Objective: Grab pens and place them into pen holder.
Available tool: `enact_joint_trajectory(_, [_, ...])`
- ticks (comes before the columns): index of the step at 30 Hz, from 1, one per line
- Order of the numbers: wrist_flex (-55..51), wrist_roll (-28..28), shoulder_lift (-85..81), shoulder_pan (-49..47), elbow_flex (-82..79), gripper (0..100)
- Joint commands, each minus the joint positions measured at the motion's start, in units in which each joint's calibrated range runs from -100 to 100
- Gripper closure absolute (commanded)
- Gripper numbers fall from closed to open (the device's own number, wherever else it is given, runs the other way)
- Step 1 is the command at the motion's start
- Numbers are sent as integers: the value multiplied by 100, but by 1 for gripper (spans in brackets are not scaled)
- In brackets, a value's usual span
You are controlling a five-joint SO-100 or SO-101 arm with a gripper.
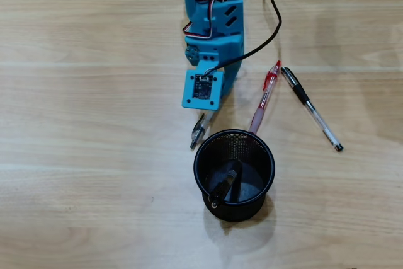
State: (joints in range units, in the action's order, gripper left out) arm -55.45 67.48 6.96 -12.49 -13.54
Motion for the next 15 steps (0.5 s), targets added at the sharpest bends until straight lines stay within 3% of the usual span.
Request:
enact_joint_trajectory(1, [-12,36,48,-8,466,81])
enact_joint_trajectory(3, [-12,36,107,-8,475,76])
enact_joint_trajectory(15, [48,36,518,65,457,77])
